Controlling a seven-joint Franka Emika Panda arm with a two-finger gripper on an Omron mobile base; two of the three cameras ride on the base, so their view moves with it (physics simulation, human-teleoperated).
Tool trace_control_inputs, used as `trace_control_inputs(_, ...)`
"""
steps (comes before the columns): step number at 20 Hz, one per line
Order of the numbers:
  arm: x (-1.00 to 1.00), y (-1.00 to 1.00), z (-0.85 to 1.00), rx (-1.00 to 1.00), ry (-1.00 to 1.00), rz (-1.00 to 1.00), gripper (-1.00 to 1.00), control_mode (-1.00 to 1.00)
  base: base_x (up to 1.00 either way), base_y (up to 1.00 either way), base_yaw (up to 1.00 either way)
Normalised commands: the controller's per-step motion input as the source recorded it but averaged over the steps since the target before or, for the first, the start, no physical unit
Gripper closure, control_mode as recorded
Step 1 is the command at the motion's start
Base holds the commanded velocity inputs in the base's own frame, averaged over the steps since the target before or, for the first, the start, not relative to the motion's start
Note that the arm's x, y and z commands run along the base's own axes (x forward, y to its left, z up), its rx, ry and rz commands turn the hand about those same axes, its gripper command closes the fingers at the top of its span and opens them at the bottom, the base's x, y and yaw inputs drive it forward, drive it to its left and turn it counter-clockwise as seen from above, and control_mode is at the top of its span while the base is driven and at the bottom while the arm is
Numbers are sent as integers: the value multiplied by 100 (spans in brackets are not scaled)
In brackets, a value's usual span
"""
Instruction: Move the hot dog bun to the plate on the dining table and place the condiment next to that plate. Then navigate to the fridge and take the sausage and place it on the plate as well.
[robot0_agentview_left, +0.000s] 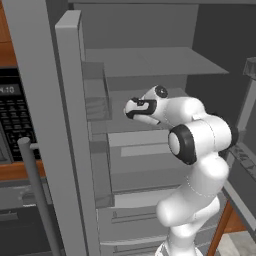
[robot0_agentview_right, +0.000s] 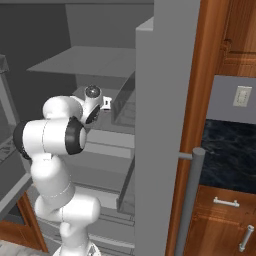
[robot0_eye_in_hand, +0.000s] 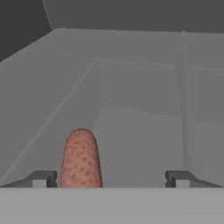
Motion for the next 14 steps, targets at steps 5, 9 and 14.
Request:
trace_control_inputs(5, 2, 10, -43, -1, 1, 0, 100, -100, 0, 0, 0)
trace_control_inputs(9, -47, 0, -19, -2, -10, 0, 100, -100, 0, 0, 0)
trace_control_inputs(14, -65, -2, 2, 0, -18, -1, 100, -100, 0, 0, 0)
